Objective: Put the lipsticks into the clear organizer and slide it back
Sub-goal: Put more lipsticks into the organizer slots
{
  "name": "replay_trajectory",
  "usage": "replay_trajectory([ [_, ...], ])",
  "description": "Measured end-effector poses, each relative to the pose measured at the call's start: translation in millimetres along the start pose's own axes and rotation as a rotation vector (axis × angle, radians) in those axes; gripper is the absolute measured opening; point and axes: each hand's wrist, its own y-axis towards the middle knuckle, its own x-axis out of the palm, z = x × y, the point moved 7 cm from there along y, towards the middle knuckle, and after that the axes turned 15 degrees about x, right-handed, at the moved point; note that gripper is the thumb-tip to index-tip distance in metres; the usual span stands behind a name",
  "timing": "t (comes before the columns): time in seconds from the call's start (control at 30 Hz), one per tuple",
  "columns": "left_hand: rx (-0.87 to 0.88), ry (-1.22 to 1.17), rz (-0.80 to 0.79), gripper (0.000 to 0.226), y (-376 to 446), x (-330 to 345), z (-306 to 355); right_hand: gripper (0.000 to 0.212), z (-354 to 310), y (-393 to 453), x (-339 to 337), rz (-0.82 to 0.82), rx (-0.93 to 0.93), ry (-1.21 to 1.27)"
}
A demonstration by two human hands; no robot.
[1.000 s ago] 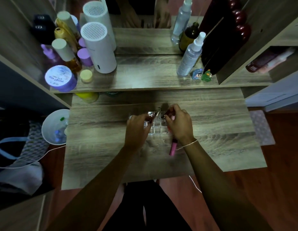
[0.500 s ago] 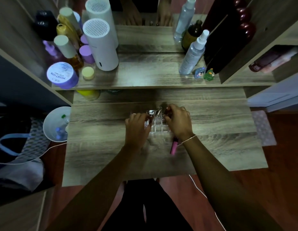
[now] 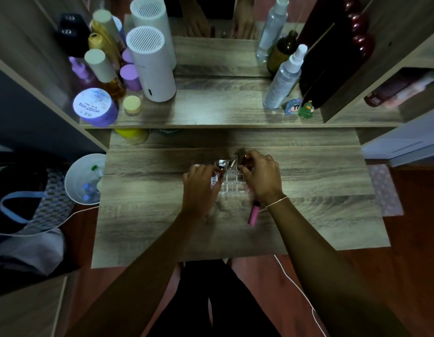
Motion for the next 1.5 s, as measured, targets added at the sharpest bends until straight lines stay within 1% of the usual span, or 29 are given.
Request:
replay_trajectory([
  [0.17,-0.011,-0.016,-0.030,0.028,-3.1,3.9,-3.3,0.027,1.0,-2.6,-0.7,0.005,-0.008,0.005],
  [0.4,0.003,-0.012,-0.014,0.031,-4.7,-0.6,1.1,0.025,1.9,-6.6,-6.8,0.016,-0.019,0.047],
  [0.47,0.001,-0.023,-0.011,0.034,-7.0,-3.2,3.6,0.029,1.8,-11.1,-9.5,0.010,-0.029,0.073],
  [0.53,0.003,0.023,-0.011,0.036,-13.5,-5.8,7.2,0.036,4.0,-20.3,-13.1,0.006,-0.042,0.119],
  [0.57,0.020,0.054,0.001,0.035,-18.9,-7.1,11.2,0.037,7.0,-27.8,-17.6,0.032,-0.049,0.161],
  [0.63,0.110,0.072,0.060,0.030,-33.3,-8.8,21.5,0.030,17.6,-47.1,-30.1,0.138,-0.051,0.256],
  [0.7,0.224,0.046,0.066,0.025,-50.6,-5.6,29.6,0.027,31.5,-71.0,-34.3,0.211,-0.018,0.326],
  [0.77,0.334,0.074,0.000,0.030,-66.9,4.3,35.0,0.033,44.0,-93.2,-23.9,0.213,0.016,0.313],
  [0.83,0.441,0.159,-0.051,0.033,-78.3,15.7,39.1,0.033,58.5,-107.5,-4.9,0.158,0.075,0.267],
  [0.87,0.467,0.189,-0.075,0.035,-81.8,20.1,40.4,0.030,67.6,-110.6,5.2,0.116,0.130,0.256],
  [0.93,0.455,0.221,-0.132,0.041,-85.2,26.2,39.3,0.028,83.8,-110.8,20.9,0.058,0.243,0.254],
  [0.97,0.429,0.228,-0.166,0.045,-86.1,28.3,37.0,0.030,88.9,-109.8,26.4,0.042,0.285,0.248],
  [1.03,0.371,0.217,-0.222,0.053,-86.9,31.5,31.2,0.035,92.6,-106.9,34.3,0.023,0.346,0.230],
  [1.1,0.313,0.182,-0.260,0.058,-86.7,33.9,26.0,0.034,92.6,-103.9,40.1,0.006,0.380,0.213],
  [1.23,0.276,0.179,-0.298,0.064,-83.9,38.3,20.5,0.022,96.7,-98.1,44.5,-0.009,0.453,0.202],
  [1.33,0.277,0.179,-0.318,0.065,-83.7,40.8,17.5,0.025,102.8,-97.7,46.4,-0.075,0.544,0.212],
  [1.4,0.272,0.196,-0.332,0.067,-83.6,42.1,15.7,0.028,103.3,-102.7,44.0,-0.097,0.570,0.228],
  [1.5,0.268,0.212,-0.311,0.070,-82.1,41.8,14.3,0.027,91.5,-109.4,35.2,-0.078,0.525,0.291],
])
